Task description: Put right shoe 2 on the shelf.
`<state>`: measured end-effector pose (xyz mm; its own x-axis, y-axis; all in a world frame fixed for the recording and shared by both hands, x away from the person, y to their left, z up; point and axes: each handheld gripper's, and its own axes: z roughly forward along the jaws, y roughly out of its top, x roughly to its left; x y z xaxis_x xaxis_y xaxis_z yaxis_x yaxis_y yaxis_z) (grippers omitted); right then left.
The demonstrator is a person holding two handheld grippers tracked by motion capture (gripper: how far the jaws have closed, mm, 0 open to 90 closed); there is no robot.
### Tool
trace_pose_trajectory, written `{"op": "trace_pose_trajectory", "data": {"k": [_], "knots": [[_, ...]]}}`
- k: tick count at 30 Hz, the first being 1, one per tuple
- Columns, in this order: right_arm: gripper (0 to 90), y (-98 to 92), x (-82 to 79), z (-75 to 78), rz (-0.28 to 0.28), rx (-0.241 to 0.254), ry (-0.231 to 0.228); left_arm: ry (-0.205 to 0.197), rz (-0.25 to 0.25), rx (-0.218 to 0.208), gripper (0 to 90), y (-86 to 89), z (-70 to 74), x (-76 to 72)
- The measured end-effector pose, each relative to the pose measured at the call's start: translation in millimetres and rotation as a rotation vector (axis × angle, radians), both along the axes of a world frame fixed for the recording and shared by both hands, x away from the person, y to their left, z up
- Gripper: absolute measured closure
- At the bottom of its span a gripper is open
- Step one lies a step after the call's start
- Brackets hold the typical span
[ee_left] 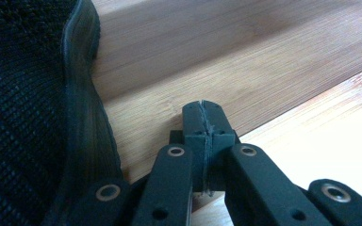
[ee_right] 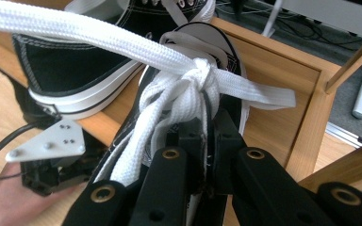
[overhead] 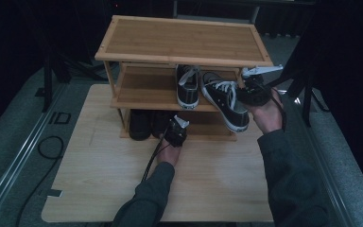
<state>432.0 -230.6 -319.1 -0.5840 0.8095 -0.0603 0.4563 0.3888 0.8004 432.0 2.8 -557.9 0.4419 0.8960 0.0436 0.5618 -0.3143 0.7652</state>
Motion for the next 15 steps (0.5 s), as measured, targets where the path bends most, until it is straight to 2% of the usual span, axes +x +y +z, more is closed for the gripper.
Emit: {"op": "trace_pose_trajectory", "data": {"k": [5,12,15], "knots": [[85.9,5.9,-0.7,-2.5,-0.051,0.015,-0.022,0.002,-0.001,-0.001,89.6,0.0,0.0,-0.1],[85.8,13.6,-1.1,-8.3,-0.058,0.025,-0.021,-0.001,0.001,0.001,89.6,-0.1,0.0,-0.1],[81.7,13.1,-1.1,-8.4,-0.056,0.024,-0.019,-0.002,0.002,-0.001,89.6,-0.2,-0.1,-0.1]]}}
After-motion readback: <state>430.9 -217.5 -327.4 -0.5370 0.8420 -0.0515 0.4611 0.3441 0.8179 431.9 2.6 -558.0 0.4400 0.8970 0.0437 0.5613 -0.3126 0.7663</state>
